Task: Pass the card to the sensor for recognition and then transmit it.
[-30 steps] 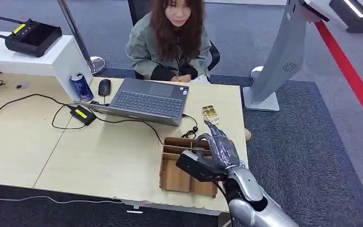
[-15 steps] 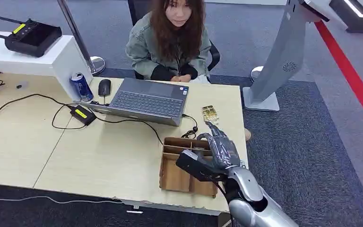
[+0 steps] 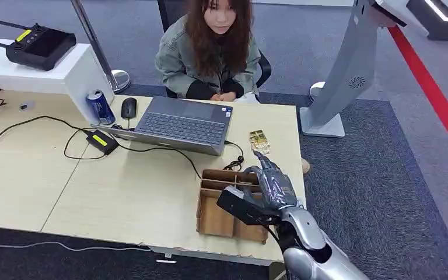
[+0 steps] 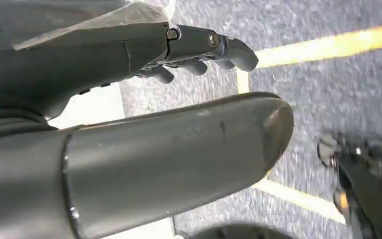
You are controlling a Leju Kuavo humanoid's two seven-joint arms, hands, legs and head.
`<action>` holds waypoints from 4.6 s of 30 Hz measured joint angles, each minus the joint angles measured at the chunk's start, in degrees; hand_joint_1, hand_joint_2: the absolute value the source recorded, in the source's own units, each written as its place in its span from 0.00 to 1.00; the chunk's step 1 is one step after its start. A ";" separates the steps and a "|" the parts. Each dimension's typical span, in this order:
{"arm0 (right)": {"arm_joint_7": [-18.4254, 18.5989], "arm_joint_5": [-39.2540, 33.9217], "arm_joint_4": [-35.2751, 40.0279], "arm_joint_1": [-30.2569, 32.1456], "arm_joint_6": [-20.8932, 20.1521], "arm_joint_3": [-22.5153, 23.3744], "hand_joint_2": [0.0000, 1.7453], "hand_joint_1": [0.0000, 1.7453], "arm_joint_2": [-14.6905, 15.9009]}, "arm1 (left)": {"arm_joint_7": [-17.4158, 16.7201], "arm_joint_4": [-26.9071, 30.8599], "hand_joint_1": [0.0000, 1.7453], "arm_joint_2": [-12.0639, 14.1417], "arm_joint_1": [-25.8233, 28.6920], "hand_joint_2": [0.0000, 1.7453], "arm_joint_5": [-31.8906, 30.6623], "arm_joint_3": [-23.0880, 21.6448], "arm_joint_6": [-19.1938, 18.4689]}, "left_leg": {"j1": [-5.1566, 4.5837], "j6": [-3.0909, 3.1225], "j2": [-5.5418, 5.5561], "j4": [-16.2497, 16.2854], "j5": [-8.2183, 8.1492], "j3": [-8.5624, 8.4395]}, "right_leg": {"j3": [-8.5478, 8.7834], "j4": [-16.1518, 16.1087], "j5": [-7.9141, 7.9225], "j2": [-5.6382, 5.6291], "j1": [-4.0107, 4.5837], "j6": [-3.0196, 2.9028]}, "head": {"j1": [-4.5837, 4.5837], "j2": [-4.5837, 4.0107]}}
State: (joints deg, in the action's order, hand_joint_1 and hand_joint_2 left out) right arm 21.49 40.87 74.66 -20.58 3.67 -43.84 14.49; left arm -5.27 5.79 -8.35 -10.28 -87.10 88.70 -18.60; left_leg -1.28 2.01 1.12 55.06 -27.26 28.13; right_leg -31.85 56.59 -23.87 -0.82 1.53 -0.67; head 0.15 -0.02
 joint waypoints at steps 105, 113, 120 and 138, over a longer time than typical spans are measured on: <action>-4.00 -1.70 -7.26 -3.09 -0.59 -0.28 1.00 0.38 -3.06 | -4.26 -3.58 0.00 14.05 -1.73 0.00 -0.22 -0.44 -1.79 | 0.03 -0.03 0.01 0.00 0.02 0.04 | 0.01 0.00 0.04 0.01 0.03 -0.06 | 0.02 0.00; -4.00 -1.44 -8.09 -3.43 -0.41 -0.44 1.00 0.42 -3.34 | -4.11 -3.58 0.00 14.05 -1.74 0.00 -0.22 -0.44 -1.81 | 0.03 -0.03 0.00 0.00 0.02 0.04 | 0.01 0.00 0.04 0.01 0.03 -0.06 | 0.02 0.00; -4.00 -1.25 -8.31 -3.98 -0.68 -0.48 1.00 0.42 -3.32 | -3.95 -3.58 0.00 14.07 -1.73 0.00 -0.22 -0.44 -2.14 | 0.02 -0.03 0.00 0.00 0.02 0.04 | 0.00 0.00 0.04 0.01 0.03 -0.06 | 0.02 0.00; -3.13 -0.50 -8.28 -4.10 -0.76 -0.39 1.00 0.37 -2.29 | -3.89 -3.58 0.00 14.07 -1.72 0.00 -0.22 -0.44 -2.14 | 0.02 -0.03 -0.01 0.00 0.02 0.03 | 0.00 0.00 0.04 0.01 0.03 -0.06 | 0.02 0.00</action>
State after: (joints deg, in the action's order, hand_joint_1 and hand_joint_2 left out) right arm 18.36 40.37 66.38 -24.68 2.91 -44.24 12.20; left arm -9.16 2.21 5.73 -12.00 -87.32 88.26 -20.74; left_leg -1.26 1.98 1.12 55.06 -27.24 28.16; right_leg -31.85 56.59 -23.83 -0.82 1.56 -0.73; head 0.17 -0.02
